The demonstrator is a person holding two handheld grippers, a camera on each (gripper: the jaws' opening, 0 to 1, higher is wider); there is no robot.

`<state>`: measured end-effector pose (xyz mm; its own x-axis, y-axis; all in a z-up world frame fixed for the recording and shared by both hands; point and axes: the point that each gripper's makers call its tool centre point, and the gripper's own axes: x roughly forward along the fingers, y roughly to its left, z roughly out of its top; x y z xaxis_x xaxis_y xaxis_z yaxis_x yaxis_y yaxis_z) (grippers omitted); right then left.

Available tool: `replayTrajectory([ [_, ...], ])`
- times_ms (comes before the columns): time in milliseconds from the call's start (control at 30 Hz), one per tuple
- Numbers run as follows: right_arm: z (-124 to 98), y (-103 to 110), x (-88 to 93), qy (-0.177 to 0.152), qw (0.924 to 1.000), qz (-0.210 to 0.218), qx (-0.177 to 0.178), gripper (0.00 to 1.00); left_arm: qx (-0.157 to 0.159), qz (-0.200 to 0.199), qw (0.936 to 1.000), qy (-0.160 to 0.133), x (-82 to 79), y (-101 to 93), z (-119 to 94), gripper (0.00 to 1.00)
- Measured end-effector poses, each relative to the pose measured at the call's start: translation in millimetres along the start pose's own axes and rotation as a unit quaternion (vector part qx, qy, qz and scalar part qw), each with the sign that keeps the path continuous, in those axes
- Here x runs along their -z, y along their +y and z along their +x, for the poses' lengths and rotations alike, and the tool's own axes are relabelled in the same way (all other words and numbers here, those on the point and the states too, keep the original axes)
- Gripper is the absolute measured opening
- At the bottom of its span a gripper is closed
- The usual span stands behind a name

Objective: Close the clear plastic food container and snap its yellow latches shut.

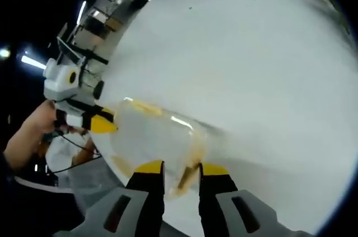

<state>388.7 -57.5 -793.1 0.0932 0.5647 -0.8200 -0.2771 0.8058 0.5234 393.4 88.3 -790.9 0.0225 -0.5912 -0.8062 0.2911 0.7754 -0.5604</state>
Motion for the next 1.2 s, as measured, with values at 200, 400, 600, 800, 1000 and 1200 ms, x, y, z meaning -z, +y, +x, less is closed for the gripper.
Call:
replayTrajectory([
  [200, 0, -7, -1.8, -0.001, 0.9998, 0.017, -0.006, 0.21, 0.007, -0.005, 1.0000, -0.004, -3.2, 2.5, 3, 0.19],
  [400, -1, -5, -0.9, -0.011, 0.9997, 0.020, -0.011, 0.22, 0.002, 0.000, 0.9999, -0.012, -2.6, 2.1, 2, 0.19],
  [600, -2, -3, 1.0, -0.034, 0.9993, 0.013, -0.011, 0.22, 0.006, -0.009, 0.9994, -0.032, 0.2, 2.2, 1, 0.19],
  [800, -1, -4, 0.6, -0.033, 0.9992, 0.018, -0.011, 0.23, 0.005, -0.015, 0.9995, -0.028, 1.7, 2.1, 1, 0.21],
  [1000, -1, -5, 1.3, -0.050, 0.9983, 0.020, -0.020, 0.26, 0.008, -0.023, 0.9993, -0.028, 6.9, 0.9, 0, 0.23],
  [1200, -3, -2, 0.0, -0.061, 0.9980, -0.016, -0.011, 0.26, 0.006, 0.021, 0.9993, -0.031, 8.8, -6.4, -1, 0.30],
])
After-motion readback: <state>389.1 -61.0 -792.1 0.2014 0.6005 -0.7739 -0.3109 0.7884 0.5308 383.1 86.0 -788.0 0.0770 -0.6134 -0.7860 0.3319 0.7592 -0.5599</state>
